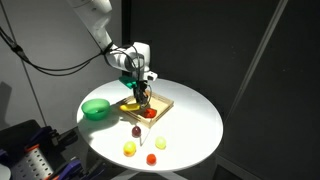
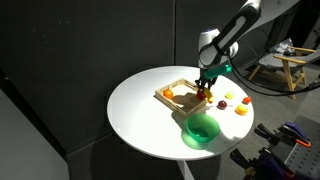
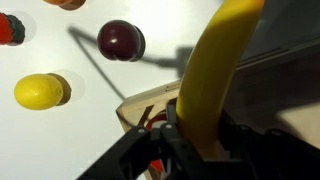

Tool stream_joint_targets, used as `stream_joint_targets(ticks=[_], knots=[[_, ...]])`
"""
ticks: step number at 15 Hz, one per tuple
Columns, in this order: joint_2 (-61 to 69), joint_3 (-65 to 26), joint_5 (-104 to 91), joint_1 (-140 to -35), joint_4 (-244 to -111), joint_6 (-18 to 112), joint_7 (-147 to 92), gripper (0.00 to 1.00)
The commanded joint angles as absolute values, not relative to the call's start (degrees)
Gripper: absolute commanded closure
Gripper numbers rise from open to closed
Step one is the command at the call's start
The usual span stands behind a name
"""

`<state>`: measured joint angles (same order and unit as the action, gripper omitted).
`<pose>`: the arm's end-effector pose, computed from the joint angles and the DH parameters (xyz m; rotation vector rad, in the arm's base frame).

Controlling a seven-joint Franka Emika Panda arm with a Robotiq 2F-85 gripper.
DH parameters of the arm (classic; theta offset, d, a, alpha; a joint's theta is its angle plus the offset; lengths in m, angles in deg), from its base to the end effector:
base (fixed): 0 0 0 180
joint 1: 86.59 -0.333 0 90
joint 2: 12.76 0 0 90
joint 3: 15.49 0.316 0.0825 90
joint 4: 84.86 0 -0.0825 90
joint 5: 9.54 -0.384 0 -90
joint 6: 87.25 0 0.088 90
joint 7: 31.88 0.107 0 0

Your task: Put the banana in the crate

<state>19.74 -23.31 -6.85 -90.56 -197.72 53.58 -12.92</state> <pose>0.6043 -0.0394 0.1755 2.9848 -0.5157 -0.0925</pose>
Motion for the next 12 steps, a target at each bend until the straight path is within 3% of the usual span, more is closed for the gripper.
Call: stream_joint_targets(ticks=[1, 12], knots=[[21.3, -22.5, -7.8, -89.8, -193.8, 49.6, -13.2, 0.84], [25.3, -21.9, -9.0, -89.4, -186.5, 46.2, -13.0, 0.84]])
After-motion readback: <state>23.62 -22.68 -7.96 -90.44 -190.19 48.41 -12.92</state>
